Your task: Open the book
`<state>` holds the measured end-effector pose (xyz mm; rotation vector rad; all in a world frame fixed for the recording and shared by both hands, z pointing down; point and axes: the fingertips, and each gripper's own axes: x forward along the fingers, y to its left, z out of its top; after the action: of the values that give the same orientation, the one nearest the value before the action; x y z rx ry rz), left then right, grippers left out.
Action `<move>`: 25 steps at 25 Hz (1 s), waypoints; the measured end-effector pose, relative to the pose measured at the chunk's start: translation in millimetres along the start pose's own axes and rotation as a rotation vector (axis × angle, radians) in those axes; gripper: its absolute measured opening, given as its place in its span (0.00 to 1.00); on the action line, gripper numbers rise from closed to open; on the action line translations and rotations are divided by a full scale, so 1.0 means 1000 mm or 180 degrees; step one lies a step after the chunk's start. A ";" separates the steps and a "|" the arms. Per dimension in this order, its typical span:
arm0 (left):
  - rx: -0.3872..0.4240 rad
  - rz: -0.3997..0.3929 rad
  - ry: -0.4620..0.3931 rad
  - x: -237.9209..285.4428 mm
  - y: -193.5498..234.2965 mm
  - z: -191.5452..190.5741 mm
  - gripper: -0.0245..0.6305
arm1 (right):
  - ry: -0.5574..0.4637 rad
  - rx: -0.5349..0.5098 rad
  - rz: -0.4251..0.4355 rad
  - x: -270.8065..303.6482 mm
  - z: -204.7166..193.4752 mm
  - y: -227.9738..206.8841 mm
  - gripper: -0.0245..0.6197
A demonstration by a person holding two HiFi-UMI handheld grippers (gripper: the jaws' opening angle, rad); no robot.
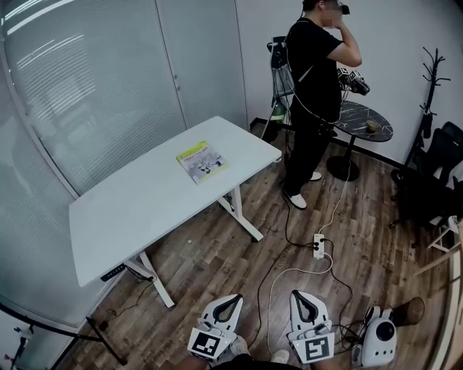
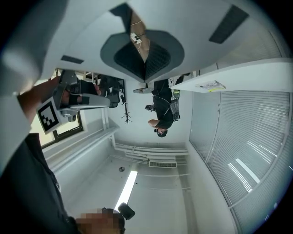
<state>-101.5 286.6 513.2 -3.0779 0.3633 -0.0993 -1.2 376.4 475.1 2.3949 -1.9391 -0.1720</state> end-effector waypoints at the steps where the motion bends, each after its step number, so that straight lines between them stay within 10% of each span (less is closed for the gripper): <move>1: 0.0020 -0.0017 -0.0015 -0.001 0.005 -0.002 0.05 | 0.0019 0.0019 0.0002 0.005 -0.002 0.003 0.05; 25: -0.0040 0.0270 -0.0012 0.049 0.120 -0.013 0.05 | 0.0241 0.0075 0.0158 0.128 -0.034 -0.007 0.05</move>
<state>-82.3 157.5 523.6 -3.0694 0.4952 -0.0889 36.2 252.1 501.8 2.3288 -1.9755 -0.0557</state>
